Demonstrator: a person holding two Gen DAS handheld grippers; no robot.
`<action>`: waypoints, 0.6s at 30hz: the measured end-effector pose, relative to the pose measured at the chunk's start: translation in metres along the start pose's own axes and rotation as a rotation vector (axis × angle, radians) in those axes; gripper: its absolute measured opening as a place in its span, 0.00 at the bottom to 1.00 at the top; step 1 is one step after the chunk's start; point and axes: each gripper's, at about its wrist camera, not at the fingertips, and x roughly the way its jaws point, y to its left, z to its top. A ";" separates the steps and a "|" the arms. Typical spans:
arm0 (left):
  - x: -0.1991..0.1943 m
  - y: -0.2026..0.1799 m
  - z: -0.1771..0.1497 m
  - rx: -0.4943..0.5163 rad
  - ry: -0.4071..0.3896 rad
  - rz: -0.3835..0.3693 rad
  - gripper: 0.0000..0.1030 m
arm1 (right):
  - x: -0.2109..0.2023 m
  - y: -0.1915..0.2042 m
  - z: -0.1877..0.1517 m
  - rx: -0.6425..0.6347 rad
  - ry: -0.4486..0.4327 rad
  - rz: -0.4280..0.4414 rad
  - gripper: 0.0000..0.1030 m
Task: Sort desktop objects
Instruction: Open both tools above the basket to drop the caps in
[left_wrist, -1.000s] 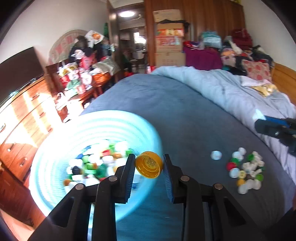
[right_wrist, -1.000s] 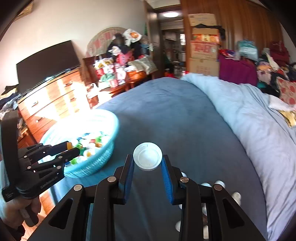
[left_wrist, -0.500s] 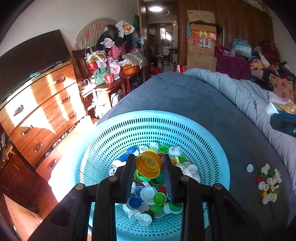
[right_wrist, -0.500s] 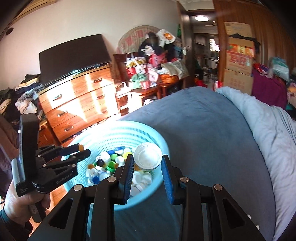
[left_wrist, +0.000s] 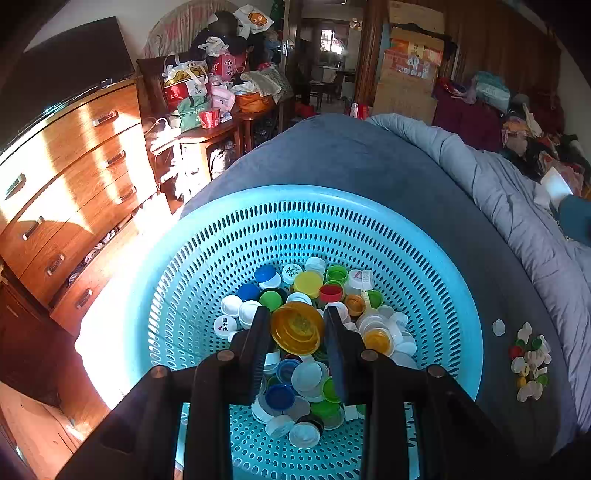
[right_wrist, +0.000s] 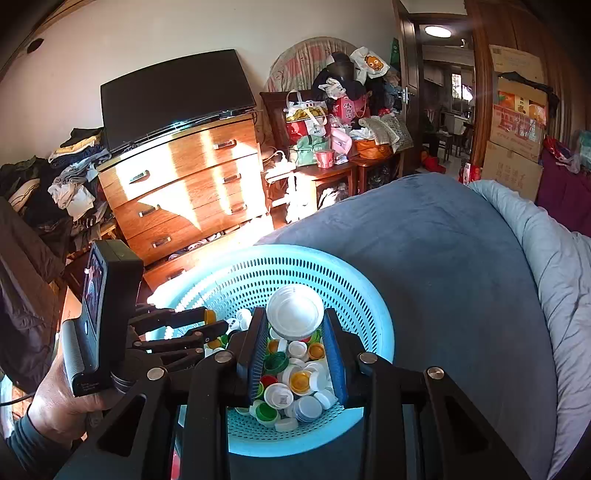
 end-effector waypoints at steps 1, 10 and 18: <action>0.000 0.000 0.001 0.002 0.000 -0.003 0.29 | 0.002 0.001 0.000 -0.003 0.003 -0.001 0.32; 0.001 -0.002 0.006 0.017 -0.002 -0.008 0.29 | 0.008 -0.004 -0.001 -0.003 0.013 0.002 0.32; 0.005 0.000 0.007 0.023 0.004 -0.011 0.29 | 0.015 -0.007 -0.003 -0.003 0.025 0.005 0.32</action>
